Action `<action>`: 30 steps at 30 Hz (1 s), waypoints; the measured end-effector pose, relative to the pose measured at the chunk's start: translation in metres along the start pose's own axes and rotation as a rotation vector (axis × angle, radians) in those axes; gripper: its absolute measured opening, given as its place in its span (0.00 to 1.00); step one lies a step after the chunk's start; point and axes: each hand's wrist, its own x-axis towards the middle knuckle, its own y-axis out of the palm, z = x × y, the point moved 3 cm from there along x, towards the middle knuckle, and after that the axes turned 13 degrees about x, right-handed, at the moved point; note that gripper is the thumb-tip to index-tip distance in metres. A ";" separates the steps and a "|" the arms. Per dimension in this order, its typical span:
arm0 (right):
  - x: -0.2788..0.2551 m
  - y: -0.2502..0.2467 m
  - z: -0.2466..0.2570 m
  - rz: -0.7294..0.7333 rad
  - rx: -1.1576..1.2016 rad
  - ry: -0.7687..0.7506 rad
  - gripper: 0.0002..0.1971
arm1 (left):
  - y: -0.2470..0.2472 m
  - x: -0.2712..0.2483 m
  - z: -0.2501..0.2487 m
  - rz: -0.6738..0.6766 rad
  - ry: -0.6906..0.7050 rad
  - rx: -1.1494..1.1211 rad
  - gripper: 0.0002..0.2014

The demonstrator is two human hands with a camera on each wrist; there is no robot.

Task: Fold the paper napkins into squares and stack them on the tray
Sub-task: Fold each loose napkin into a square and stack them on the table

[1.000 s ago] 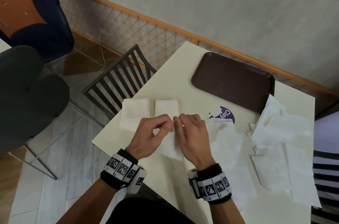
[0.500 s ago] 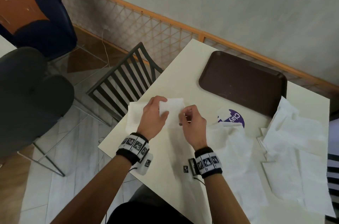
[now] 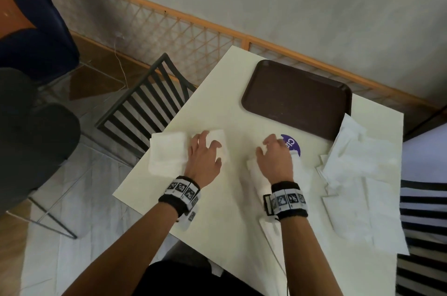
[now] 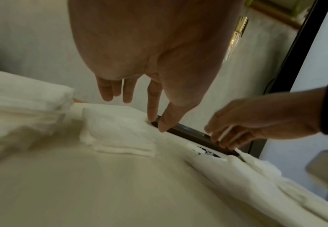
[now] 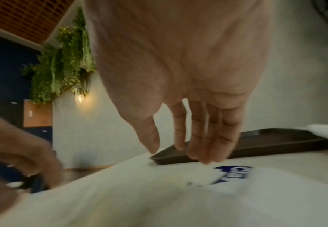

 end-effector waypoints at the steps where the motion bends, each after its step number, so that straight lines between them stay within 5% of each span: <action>1: 0.001 -0.012 -0.017 0.007 -0.080 0.084 0.25 | 0.004 -0.008 -0.007 0.007 0.006 -0.048 0.20; 3: -0.002 -0.026 -0.043 0.111 -0.183 0.215 0.31 | 0.011 -0.021 -0.021 0.021 0.015 -0.145 0.17; 8: -0.011 -0.036 -0.069 0.178 0.083 0.079 0.03 | 0.034 -0.039 -0.061 0.094 -0.069 -0.408 0.17; 14: -0.042 -0.070 -0.053 0.270 0.731 -0.106 0.10 | 0.030 -0.046 -0.105 0.082 -0.316 -0.944 0.43; 18: -0.046 -0.088 -0.061 0.188 0.865 -0.097 0.11 | 0.015 -0.055 -0.121 0.027 -0.306 -1.223 0.29; 22: -0.039 -0.074 -0.087 0.012 0.628 -0.036 0.13 | 0.025 -0.057 -0.121 -0.054 -0.364 -1.098 0.14; 30: -0.039 -0.060 -0.111 -0.010 0.525 -0.025 0.11 | 0.046 -0.070 -0.111 -0.061 -0.511 -1.079 0.05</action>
